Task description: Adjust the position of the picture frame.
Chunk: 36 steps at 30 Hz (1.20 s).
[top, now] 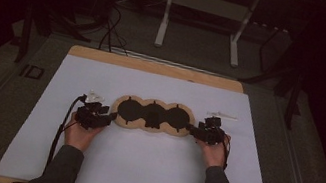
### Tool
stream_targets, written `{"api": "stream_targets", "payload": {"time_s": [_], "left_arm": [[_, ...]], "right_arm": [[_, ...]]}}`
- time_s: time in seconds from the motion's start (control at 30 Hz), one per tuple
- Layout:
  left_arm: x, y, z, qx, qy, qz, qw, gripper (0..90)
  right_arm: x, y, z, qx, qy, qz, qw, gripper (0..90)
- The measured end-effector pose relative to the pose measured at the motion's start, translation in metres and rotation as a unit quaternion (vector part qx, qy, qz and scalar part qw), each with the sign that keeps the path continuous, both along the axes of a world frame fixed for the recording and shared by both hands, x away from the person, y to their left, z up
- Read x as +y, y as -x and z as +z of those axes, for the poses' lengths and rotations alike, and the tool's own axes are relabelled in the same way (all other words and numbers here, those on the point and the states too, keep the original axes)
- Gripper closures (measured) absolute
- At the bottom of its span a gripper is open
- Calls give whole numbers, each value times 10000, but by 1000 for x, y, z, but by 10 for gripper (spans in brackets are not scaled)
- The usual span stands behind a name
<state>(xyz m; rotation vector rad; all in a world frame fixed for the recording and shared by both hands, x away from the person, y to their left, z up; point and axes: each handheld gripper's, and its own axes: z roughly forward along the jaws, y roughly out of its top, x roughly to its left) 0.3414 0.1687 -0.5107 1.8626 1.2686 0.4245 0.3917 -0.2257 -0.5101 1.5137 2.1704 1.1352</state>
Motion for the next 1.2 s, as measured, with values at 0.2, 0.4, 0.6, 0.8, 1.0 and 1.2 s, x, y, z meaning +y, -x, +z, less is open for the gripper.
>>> {"api": "stream_targets", "payload": {"time_s": [0.2, 0.4, 0.6, 0.8, 1.0, 1.2], "left_arm": [[-5, -12, -7, 179, 75, 45, 9998, 460], [-14, -22, -11, 230, 33, -70, 9997, 413], [-12, -28, -15, 218, 104, 52, 9997, 380], [-11, -34, -23, 463, 272, 107, 9985, 349], [-8, -37, -25, 638, 534, 117, 9965, 321], [-5, -37, -26, 785, 744, 279, 9937, 386]], "right_arm": [[5, -8, -8, 124, -205, -96, 9997, 367], [9, -15, -10, 211, -414, -151, 9988, 321], [12, -21, -10, 299, -429, -170, 9985, 287], [9, -25, -13, 417, -491, -235, 9976, 261], [9, -29, -19, 601, -682, -163, 9957, 269], [7, -28, -20, 727, -781, -134, 9942, 324]]}}
